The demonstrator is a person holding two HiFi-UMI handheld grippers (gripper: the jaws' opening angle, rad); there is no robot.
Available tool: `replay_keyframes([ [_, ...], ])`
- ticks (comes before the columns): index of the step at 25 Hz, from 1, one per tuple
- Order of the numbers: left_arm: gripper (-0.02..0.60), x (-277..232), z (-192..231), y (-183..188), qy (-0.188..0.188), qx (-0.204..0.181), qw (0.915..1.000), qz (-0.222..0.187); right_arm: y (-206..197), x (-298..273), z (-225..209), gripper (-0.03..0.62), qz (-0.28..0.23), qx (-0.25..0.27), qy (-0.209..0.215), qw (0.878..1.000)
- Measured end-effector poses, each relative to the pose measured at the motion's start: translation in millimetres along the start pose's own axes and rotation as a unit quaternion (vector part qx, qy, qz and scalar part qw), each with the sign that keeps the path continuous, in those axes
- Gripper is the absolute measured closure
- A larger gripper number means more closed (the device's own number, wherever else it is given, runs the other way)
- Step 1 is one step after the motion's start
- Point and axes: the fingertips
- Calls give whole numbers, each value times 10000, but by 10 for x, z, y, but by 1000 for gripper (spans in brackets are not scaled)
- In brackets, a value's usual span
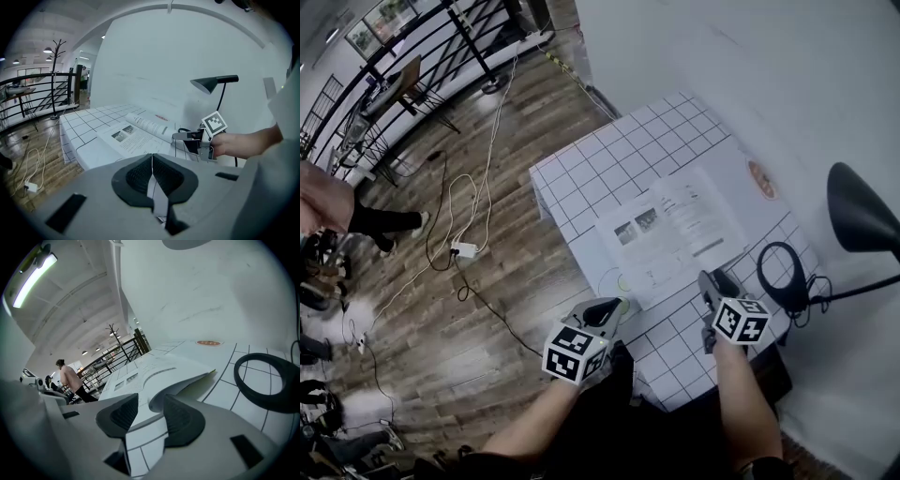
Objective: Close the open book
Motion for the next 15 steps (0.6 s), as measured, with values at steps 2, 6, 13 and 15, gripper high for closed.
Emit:
replay_keyframes([
  [2,569,-5,-3,7,-6,-11,10000,6,63,-9,40,445,-57,26,36,10000],
  [6,569,12,1,21,13,-18,10000,-6,44,2,146,530,-27,97,163,9998],
  [13,569,93,24,-5,84,9,9999,-67,-195,-12,348,565,170,336,284,9989],
  [15,569,130,33,-47,117,49,9999,-64,-235,-10,400,562,205,396,319,9985],
])
Point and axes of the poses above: the fingertips, and each gripper's own axes: x backward along the fingers, z to its left, y out of its top, and after that the axes turned 12 degrees about -y, right-handed
